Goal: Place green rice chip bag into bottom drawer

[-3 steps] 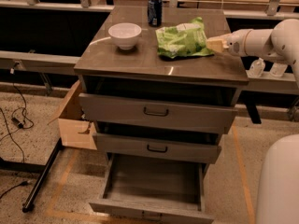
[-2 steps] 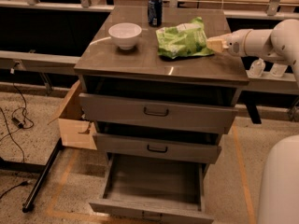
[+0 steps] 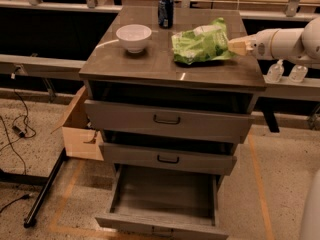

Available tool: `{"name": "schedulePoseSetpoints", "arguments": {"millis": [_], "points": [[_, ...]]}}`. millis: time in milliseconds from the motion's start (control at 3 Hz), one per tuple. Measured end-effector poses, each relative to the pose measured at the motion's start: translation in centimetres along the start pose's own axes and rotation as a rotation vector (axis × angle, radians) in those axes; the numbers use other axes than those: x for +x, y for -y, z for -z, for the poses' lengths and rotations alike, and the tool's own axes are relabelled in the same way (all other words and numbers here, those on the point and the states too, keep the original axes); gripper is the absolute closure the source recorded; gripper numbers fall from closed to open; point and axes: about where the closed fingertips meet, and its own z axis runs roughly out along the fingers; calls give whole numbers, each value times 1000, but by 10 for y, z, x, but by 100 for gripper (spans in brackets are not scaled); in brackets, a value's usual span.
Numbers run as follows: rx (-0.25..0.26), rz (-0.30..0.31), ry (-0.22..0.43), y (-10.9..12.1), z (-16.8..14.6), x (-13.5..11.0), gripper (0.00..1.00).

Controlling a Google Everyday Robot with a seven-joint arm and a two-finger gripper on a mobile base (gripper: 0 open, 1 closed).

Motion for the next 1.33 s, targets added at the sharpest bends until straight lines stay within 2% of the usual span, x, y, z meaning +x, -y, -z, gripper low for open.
{"name": "schedulePoseSetpoints", "arguments": {"millis": [333, 667, 1000, 1333], "points": [[-10, -4, -32, -23, 27, 3, 100], [-35, -36, -72, -54, 53, 15, 100], [-36, -44, -94, -73, 64, 20, 82], [-18, -54, -107, -84, 65, 24, 58]]}}
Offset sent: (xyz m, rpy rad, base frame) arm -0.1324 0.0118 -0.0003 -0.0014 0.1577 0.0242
